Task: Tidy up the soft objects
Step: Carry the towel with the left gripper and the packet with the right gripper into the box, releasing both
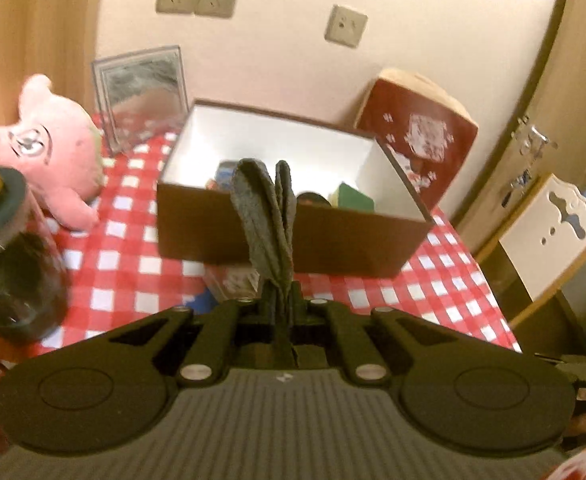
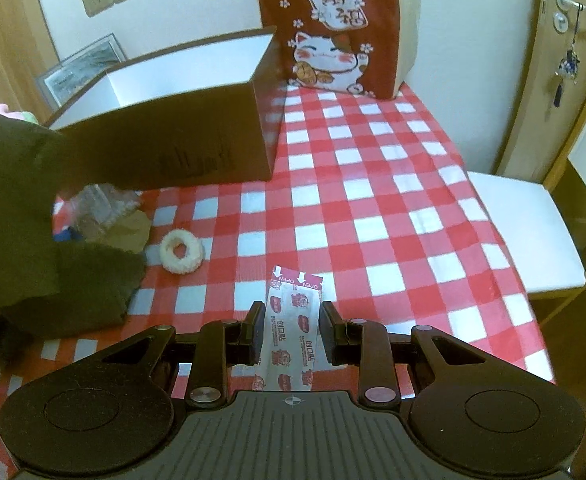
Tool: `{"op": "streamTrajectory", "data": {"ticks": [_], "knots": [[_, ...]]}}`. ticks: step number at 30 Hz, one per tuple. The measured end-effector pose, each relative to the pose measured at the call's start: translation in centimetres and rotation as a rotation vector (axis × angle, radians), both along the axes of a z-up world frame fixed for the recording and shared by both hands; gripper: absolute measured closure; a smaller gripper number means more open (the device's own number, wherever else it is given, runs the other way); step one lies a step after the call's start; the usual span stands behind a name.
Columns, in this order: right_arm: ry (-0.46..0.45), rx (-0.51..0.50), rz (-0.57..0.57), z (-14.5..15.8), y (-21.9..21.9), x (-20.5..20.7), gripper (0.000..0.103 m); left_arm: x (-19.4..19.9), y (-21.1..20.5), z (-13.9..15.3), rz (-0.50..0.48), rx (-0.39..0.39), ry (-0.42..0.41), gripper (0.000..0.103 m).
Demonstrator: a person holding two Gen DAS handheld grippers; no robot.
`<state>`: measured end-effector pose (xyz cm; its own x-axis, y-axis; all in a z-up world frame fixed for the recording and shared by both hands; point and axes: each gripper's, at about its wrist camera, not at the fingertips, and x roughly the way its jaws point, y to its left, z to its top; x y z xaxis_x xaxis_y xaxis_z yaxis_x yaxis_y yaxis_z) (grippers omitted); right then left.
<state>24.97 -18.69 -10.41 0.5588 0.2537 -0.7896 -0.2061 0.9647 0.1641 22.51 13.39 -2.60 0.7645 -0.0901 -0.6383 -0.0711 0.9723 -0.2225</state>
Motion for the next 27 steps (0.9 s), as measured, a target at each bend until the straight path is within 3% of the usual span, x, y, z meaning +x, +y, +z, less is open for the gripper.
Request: {"op": "streamTrajectory", "data": {"ticks": [12,27], "knots": [[-0.086,0.033,0.067,4.2,-0.1,2.4,0.073,1.0,0.7,3.3,0.04,0.056,-0.04,0.099],[-0.24,0.128,0.182,10.6,6.0,9.1,0.073,7.7,0.5,8.1,0.016,0.062,-0.151,0.099]]}}
